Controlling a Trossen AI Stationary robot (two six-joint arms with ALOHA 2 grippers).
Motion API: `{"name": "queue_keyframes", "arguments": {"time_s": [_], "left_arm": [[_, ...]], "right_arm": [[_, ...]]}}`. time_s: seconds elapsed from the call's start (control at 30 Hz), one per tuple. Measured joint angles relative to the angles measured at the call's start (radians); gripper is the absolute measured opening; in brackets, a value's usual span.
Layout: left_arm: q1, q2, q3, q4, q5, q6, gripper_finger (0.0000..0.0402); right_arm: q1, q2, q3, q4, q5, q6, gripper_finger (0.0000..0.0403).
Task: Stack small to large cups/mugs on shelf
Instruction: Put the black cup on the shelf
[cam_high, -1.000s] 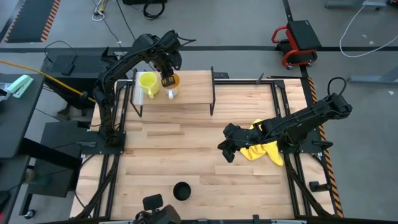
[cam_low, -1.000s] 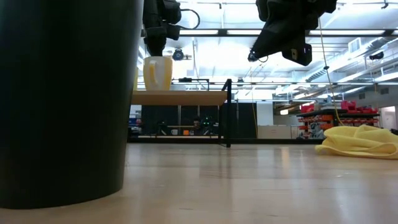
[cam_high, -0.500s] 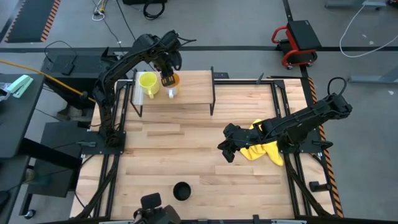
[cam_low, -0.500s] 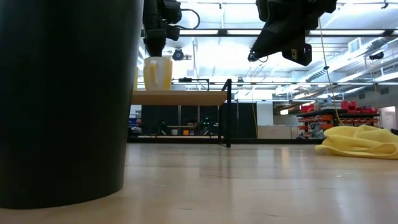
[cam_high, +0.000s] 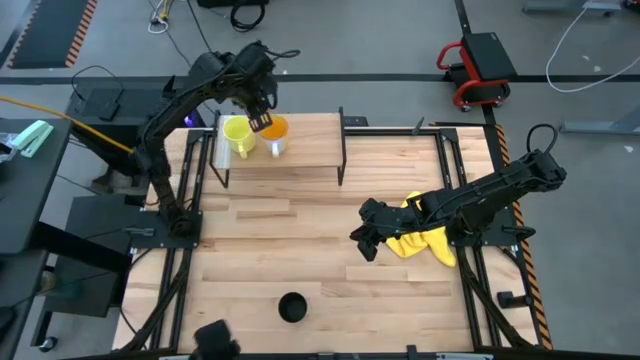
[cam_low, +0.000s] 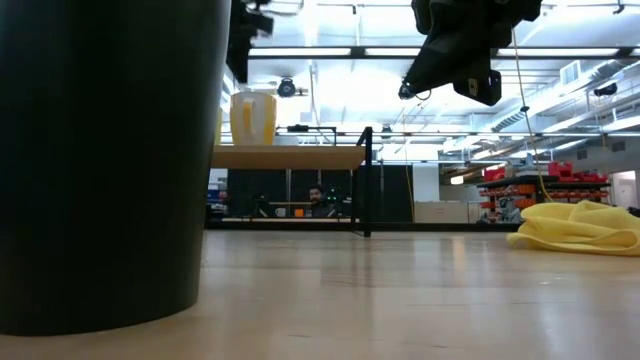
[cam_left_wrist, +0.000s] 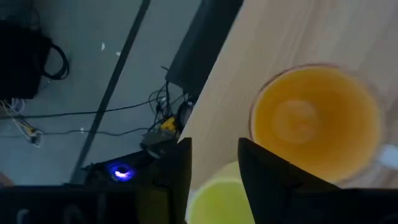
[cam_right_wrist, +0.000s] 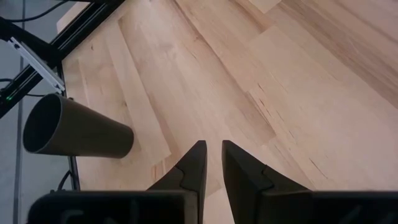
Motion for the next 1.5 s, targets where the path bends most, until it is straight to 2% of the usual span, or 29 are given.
{"name": "queue_keyframes", "arguments": {"time_s": [0.2,0.37,0.57,0.73,0.87,0.97,1.13,1.33,1.4,1.5], "left_arm": [[-0.045,-0.109,0.001,-0.041,0.056,-0.218,0.0126],[-0.123,-0.177,0.001,-0.112,0.094,-0.325,0.0118],[-0.251,-0.241,0.001,-0.107,0.185,-0.482,0.0119],[-0.379,-0.253,-0.010,-0.107,0.188,-0.593,0.0119],[-0.499,-0.253,-0.065,-0.107,0.186,-0.676,0.0110],[-0.599,-0.270,-0.151,-0.107,0.175,-0.737,0.0103],[-0.758,-0.323,-0.368,-0.107,0.057,-0.879,0.0092],[-0.925,-0.449,-0.663,-0.097,0.025,-1.194,0.0081],[-0.987,-0.503,-0.762,-0.053,0.019,-1.313,0.0078],[-1.081,-0.583,-0.915,0.102,0.016,-1.461,0.0073]], "right_arm": [[0.000,0.000,0.000,-0.001,0.000,-0.003,0.0058],[0.003,0.000,0.000,-0.014,-0.022,-0.005,0.0058],[0.009,0.000,0.000,-0.037,-0.106,-0.004,0.0058],[0.054,0.000,0.000,-0.078,-0.117,-0.004,0.0058],[0.105,0.000,0.000,-0.129,-0.117,0.030,0.0058],[0.155,0.000,0.000,-0.160,-0.117,0.080,0.0058],[0.236,0.000,0.000,-0.165,-0.077,0.129,0.0058],[0.282,0.000,0.000,-0.169,-0.026,0.193,0.0058],[0.286,0.000,0.000,-0.168,-0.022,0.240,0.0058],[0.299,0.000,0.000,-0.165,0.011,0.285,0.0058]]}}
